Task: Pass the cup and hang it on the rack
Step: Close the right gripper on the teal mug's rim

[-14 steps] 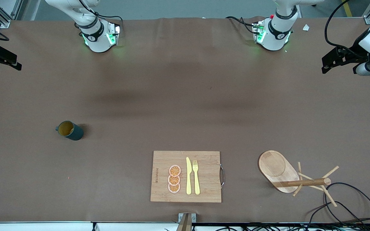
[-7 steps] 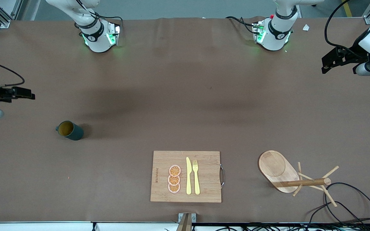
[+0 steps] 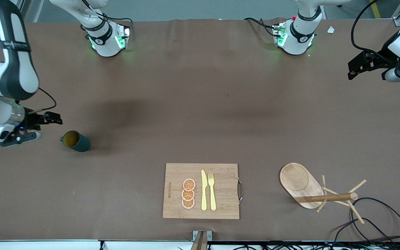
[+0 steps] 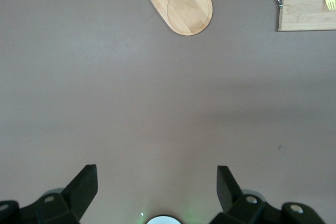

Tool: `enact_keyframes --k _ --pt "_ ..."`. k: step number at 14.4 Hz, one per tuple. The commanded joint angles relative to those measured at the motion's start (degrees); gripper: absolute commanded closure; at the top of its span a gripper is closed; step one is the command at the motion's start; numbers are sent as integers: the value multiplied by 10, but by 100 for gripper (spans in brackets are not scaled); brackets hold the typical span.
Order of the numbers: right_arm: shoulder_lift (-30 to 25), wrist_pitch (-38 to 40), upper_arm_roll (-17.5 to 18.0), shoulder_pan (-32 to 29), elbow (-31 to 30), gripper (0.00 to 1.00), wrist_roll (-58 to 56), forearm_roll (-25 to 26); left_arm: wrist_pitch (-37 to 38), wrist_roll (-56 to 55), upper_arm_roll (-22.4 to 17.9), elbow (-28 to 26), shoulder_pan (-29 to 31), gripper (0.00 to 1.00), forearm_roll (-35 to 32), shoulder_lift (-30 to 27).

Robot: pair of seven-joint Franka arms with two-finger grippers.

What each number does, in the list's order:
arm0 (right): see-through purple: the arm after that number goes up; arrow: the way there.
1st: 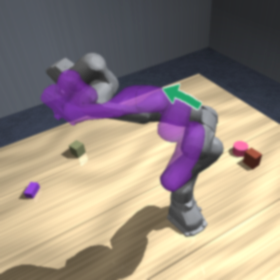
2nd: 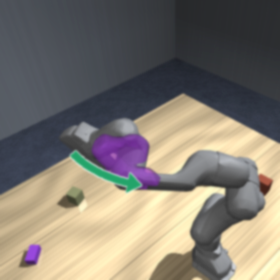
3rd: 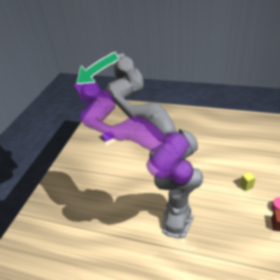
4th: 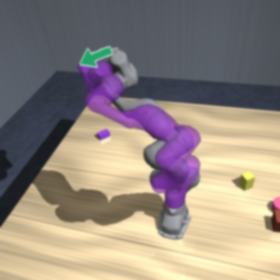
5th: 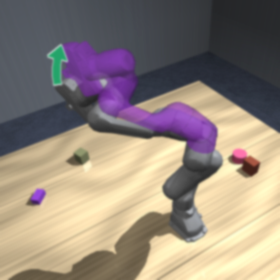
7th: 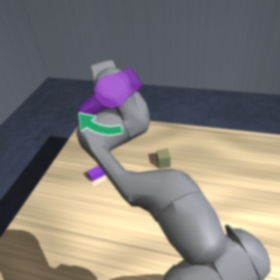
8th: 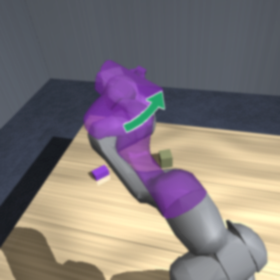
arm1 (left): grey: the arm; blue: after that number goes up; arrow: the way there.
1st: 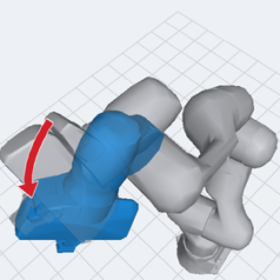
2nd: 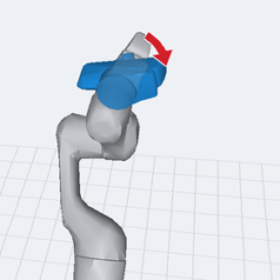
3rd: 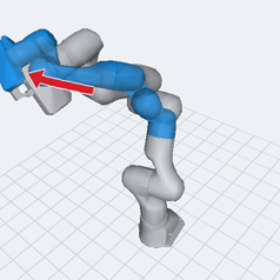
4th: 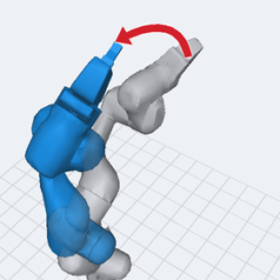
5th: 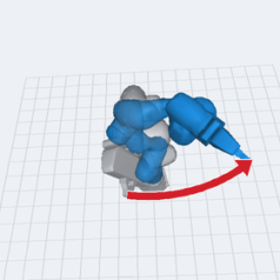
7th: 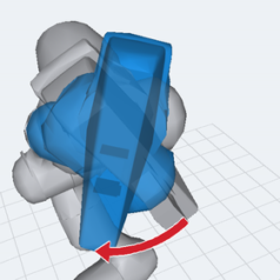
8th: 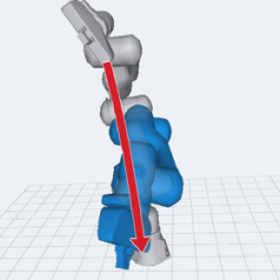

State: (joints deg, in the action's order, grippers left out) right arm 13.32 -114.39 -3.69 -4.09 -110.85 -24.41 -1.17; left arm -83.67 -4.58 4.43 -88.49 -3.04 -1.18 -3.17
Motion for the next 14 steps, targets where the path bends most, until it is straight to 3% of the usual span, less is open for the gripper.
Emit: enact_keyframes --k 1,5,14 --pt "22 -30 1 16 -6 0 -36 1 7 7 1 13 -2 0 -11 6" --pt "71 -93 2 12 -2 0 -169 1 7 11 2 10 -1 0 -11 6" --pt "133 -123 2 2 41 2 -238 0 7 11 1 13 0 0 -11 6"
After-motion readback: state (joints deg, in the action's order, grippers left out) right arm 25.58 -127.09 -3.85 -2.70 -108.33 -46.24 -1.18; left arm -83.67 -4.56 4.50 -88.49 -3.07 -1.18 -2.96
